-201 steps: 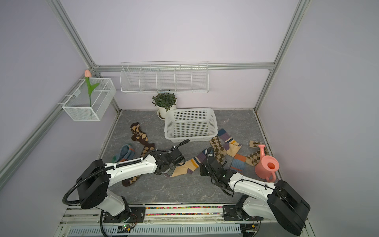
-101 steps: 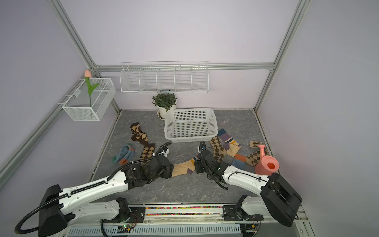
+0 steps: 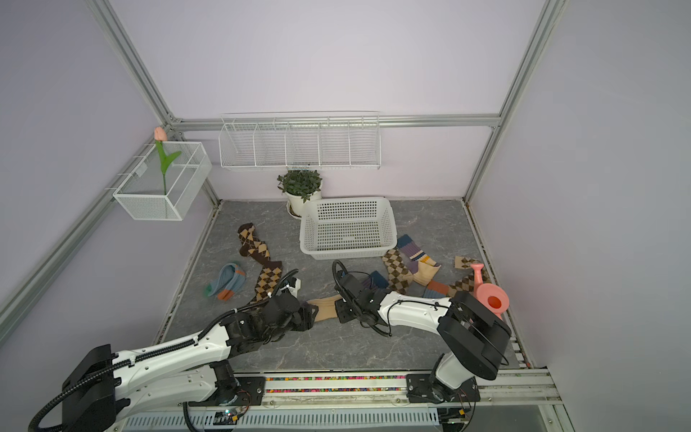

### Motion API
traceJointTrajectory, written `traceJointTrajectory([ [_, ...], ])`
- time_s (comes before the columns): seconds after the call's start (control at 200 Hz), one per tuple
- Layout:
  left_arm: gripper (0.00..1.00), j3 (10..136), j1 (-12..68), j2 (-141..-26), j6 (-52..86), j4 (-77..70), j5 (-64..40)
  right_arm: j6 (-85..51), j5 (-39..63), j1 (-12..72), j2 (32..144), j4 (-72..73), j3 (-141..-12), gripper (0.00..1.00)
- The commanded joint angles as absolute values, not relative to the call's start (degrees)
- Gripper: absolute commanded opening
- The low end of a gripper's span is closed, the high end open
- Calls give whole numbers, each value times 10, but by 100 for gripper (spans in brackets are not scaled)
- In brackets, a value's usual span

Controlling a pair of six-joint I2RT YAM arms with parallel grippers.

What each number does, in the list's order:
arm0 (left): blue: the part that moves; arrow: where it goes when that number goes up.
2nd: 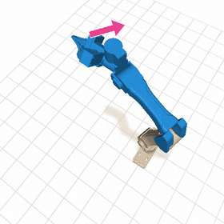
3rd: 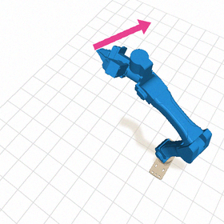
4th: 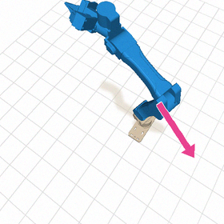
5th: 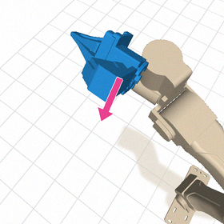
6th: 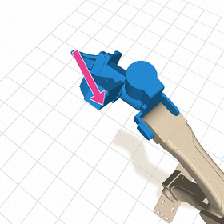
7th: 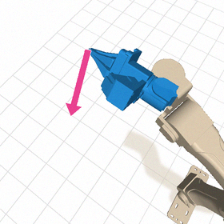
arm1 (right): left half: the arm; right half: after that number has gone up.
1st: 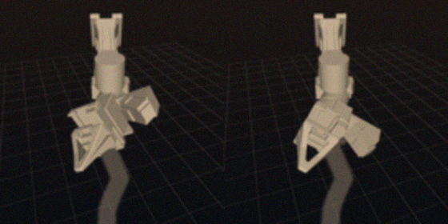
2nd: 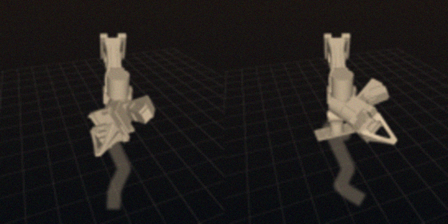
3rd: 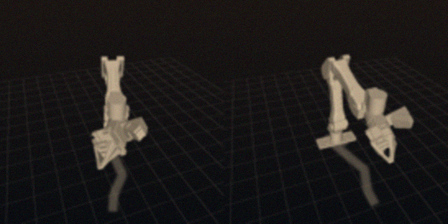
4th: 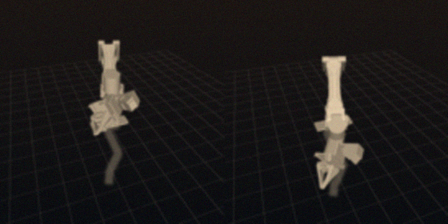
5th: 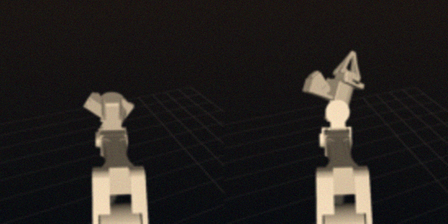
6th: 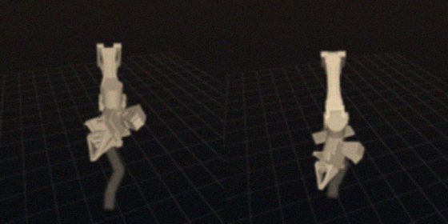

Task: Place the socks together as a pair
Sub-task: Adjust the sock at the center of the board.

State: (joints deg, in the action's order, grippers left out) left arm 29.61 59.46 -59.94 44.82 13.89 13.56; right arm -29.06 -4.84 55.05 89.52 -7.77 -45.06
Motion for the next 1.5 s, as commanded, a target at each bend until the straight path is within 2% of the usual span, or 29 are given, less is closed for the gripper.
traceJointTrajectory([
  [0.0, 65, 290, 591, -622, 471, 86, 107, -289, -51, 556, 899, -91, -457, 43],
  [0.29, 63, 250, 567, -697, 495, 14, 65, -291, -87, 554, 821, -102, -436, 45],
  [0.445, 63, 258, 525, -701, 464, 63, 58, -276, -100, 534, 792, -127, -442, 48],
  [0.565, 63, 253, 471, -696, 440, 73, 15, -259, -101, 512, 786, -140, -459, 49],
  [0.865, 63, 306, 428, -733, 397, 116, -5, -245, -90, 489, 782, -157, -467, 50],
  [1.05, 62, 324, 433, -684, 401, 133, -70, -243, -102, 484, 759, -175, -447, 51],
  [1.205, 62, 293, 434, -657, 416, 103, -72, -237, -105, 465, 751, -177, -435, 51],
  [1.494, 62, 293, 434, -800, 413, 21, -117, -229, -103, 443, 727, -190, -428, 58],
])
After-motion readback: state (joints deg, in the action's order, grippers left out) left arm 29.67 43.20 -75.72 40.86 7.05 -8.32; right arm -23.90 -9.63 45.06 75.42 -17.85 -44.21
